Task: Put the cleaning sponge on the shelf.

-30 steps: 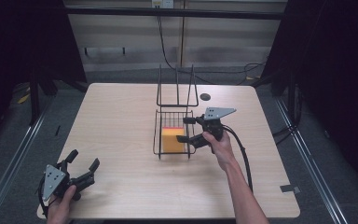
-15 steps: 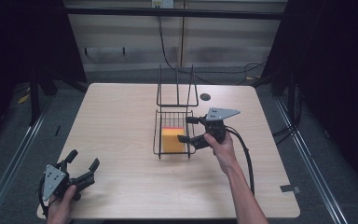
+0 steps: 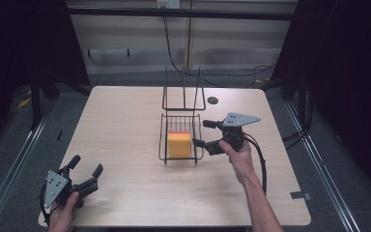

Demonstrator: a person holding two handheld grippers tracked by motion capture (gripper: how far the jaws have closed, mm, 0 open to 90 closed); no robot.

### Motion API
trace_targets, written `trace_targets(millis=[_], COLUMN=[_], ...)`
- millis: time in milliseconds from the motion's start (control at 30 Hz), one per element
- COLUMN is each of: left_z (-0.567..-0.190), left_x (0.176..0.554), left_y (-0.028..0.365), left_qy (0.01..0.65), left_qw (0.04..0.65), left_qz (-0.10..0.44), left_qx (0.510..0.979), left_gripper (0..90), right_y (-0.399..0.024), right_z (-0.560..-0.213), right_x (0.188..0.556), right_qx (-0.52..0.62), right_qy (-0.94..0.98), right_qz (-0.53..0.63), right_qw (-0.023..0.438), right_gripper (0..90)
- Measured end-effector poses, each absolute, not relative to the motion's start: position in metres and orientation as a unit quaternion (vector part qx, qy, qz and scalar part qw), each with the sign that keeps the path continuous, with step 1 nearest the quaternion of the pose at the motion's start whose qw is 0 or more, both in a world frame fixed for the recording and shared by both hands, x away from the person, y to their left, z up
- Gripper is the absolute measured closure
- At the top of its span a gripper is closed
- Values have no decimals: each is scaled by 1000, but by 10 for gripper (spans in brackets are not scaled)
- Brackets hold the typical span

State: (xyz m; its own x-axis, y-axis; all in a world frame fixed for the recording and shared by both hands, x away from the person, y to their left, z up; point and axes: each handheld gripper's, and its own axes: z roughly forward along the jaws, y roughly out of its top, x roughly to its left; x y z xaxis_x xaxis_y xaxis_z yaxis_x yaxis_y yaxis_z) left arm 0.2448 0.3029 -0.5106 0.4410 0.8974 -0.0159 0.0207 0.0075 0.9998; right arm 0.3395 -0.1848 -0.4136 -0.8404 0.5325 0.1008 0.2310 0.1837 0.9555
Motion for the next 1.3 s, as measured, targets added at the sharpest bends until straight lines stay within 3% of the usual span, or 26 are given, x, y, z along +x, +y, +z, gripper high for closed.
trace_targets(millis=[1300], left_z=[-511], left_x=[245], left_y=[303], left_qy=[382], left_qw=[598], left_qz=[366], left_qx=[602], left_gripper=[147], right_y=[-261], right_z=[-450], right_x=[268], right_qx=[355], right_qy=[697], right_qz=[576], right_qw=[238], right_gripper=[133])
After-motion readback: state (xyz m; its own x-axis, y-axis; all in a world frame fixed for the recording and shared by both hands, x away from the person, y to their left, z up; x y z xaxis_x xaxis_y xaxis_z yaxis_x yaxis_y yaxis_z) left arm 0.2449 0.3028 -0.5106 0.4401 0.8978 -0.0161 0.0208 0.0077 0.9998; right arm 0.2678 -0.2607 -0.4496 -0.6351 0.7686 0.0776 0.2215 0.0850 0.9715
